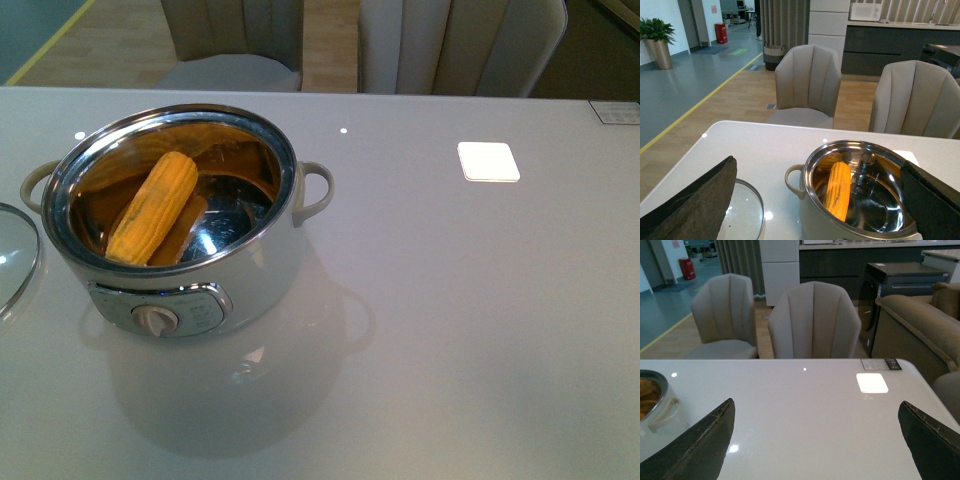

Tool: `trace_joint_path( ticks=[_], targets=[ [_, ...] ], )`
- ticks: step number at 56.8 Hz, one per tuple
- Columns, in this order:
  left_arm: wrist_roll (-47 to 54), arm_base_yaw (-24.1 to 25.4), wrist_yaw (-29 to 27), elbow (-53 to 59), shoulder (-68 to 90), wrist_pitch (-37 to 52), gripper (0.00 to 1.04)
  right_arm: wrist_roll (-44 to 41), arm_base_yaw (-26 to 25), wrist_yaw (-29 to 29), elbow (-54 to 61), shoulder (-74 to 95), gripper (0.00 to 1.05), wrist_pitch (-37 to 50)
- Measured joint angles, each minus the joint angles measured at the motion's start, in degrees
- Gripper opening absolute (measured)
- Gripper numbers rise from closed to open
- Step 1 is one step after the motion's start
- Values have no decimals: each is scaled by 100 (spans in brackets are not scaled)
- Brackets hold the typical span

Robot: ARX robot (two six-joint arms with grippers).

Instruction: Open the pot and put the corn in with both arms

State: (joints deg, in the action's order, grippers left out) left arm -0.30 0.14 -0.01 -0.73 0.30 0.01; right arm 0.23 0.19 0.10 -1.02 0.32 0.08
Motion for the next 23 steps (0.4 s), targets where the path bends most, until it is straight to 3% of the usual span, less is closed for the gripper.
trace_joint_path(
  ticks=[23],
  targets=[
    [0,0,0,0,0,0,98,0,0,0,0,0,96,0]
  ],
)
